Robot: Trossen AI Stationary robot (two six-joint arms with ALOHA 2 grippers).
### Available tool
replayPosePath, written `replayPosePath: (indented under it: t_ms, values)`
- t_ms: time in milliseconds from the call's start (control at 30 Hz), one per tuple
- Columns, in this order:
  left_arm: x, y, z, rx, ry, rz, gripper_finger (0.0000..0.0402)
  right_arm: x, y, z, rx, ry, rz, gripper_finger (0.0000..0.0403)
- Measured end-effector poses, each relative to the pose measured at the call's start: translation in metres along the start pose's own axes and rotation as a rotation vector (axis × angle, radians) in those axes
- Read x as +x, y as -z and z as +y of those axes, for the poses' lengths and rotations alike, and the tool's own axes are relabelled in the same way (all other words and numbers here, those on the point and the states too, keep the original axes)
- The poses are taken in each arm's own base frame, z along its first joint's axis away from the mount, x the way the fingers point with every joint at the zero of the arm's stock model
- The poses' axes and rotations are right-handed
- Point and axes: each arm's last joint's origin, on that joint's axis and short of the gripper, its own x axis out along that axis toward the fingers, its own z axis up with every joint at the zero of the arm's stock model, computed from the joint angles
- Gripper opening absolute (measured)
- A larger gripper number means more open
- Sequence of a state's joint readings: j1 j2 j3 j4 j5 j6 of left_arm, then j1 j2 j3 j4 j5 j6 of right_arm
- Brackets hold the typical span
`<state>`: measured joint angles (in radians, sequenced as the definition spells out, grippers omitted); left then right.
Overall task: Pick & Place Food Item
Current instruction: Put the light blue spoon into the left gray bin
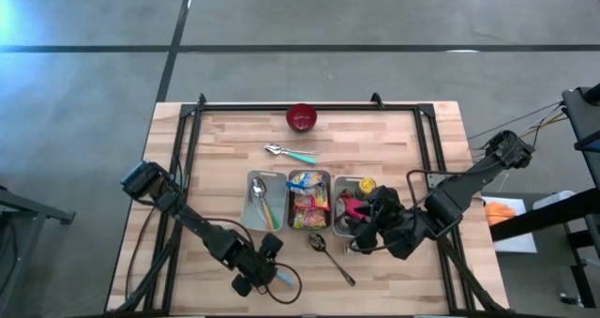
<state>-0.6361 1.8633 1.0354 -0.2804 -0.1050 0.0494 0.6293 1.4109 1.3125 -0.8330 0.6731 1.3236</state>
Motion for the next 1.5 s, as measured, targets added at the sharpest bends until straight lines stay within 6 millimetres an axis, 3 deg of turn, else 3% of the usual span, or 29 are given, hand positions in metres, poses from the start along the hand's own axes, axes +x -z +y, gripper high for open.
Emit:
replayPosePath:
  t_ms: [367,733,967,1267,1500]
  values:
    - [0.007,0.01,-0.002,-0.03,0.018,-0.06,0.0122,0.0,0.001,0.0,0.001,-0.002,0.002,0.0225]
    - [0.011,0.02,-0.003,-0.058,0.028,-0.048,0.0102,0.0,0.001,0.0,-0.018,-0.002,0.002,0.0225]
    - [0.011,0.021,-0.003,-0.072,0.032,-0.042,0.0012,0.0,0.001,0.0,-0.026,-0.002,0.002,0.0225]
    - [0.009,0.02,-0.001,-0.119,0.028,-0.05,0.0002,0.0,0.001,0.0,-0.055,-0.002,0.002,0.0225]
    - [-0.01,0.015,0.003,-0.119,0.004,-0.069,0.0002,0.0,0.001,0.0,-0.067,-0.001,0.002,0.0225]
